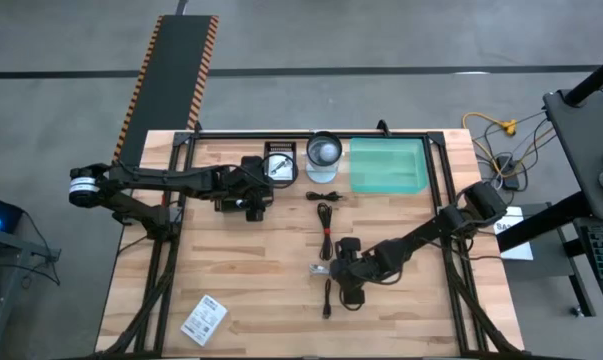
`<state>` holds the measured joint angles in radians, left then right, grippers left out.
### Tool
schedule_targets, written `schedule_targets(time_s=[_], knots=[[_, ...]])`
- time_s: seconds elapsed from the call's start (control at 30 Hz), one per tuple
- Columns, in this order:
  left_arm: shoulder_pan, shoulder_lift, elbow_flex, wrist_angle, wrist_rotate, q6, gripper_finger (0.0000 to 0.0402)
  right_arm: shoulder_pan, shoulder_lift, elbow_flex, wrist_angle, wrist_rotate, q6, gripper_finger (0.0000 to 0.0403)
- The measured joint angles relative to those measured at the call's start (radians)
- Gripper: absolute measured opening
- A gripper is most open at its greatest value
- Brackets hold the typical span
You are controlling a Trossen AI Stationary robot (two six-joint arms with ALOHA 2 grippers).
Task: Pick and place items into bin
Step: Put the white charger cable into the light blue bin
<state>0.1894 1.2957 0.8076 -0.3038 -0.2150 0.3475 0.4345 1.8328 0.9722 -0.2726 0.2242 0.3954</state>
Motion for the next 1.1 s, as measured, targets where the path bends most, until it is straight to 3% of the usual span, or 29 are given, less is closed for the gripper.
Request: schedule_targets(time_s=[0.23,0.5,0.7,0.83,1.1], knots=[[0.000,0.000,-0.008,0.000,-0.001,0.000,0.0281,-0.004,-0.008,0.000,-0.008,-0.011,-0.012,0.0178],[0.000,0.000,-0.011,0.000,-0.003,0.000,0.0281,-0.004,-0.007,0.001,-0.008,-0.105,-0.062,0.0035],[0.000,0.000,-0.011,0.000,-0.004,0.000,0.0281,-0.003,-0.028,0.018,-0.132,-0.094,-0.063,0.0022],[0.000,0.000,-0.011,-0.001,-0.005,0.000,0.0281,-0.003,-0.071,0.025,-0.207,-0.021,-0.073,0.0021],[0.000,0.000,-0.012,-0.001,-0.009,0.000,0.0281,-0.016,-0.272,0.026,-0.444,0.293,0.092,0.0019]])
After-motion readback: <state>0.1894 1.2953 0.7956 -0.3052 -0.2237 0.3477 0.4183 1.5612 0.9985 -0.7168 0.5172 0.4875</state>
